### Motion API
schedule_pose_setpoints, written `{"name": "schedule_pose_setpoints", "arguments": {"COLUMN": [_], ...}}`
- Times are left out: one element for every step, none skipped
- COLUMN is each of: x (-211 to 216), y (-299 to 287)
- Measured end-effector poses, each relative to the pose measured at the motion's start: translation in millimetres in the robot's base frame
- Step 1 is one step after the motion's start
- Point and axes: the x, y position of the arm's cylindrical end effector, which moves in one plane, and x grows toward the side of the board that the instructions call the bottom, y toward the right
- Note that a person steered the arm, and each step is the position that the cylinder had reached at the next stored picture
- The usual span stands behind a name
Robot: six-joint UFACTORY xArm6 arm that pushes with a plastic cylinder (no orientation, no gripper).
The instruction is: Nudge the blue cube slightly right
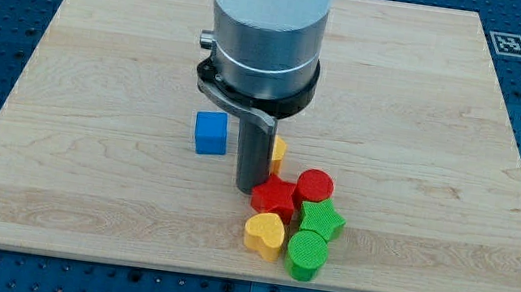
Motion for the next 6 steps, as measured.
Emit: {"name": "schedule_pose_setpoints", "arguments": {"x": [7.8,9.4,9.4,-10.8,-76.5,-105.6], "y": [-7.6,-50.7,-101.7,-125.7,-87.7,-44.7]}}
